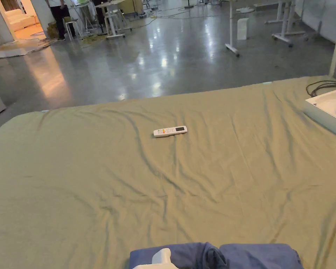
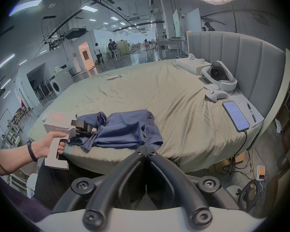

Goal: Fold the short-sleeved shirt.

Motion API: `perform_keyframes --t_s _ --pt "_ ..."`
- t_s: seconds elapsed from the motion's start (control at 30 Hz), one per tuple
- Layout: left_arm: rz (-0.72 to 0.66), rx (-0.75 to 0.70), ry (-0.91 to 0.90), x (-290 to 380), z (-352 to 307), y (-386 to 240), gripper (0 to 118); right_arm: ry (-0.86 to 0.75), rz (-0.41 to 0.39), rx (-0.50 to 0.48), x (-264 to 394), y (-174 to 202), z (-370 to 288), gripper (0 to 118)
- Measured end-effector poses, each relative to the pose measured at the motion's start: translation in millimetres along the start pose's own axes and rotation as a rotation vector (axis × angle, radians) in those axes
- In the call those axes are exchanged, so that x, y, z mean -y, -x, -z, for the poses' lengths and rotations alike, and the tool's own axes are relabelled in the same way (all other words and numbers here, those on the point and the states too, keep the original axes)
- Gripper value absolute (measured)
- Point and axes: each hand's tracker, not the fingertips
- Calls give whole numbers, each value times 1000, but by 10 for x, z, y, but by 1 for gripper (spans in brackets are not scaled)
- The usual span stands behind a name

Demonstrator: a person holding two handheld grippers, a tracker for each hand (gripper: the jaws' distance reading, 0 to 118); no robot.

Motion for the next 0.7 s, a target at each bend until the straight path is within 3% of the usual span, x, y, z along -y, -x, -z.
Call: perform_keyframes --t_s 0.13,0.17,0.27,0.3,0.43,0.53,0.7 --pt "49 34 4 -51 -198 -99 5 16 -7 -5 -21 53 43 0" --pt "65 78 -13 -66 -307 -129 20 17 -23 -6 -36 79 34 0" --pt "127 283 -134 -145 -842 -131 97 1 -53 -19 -79 137 17 0" --pt "138 276 -178 -181 -1039 -116 102 1 -52 -30 -95 146 33 0" --pt "99 216 -270 -340 -1600 254 102 -10 -50 -59 -132 196 70 0" --pt "-25 82 -261 -443 -1717 702 102 -12 -50 -83 -127 218 74 0" --pt "-240 149 -164 -426 -1379 1203 101 -3 -57 -69 -110 239 38 0"
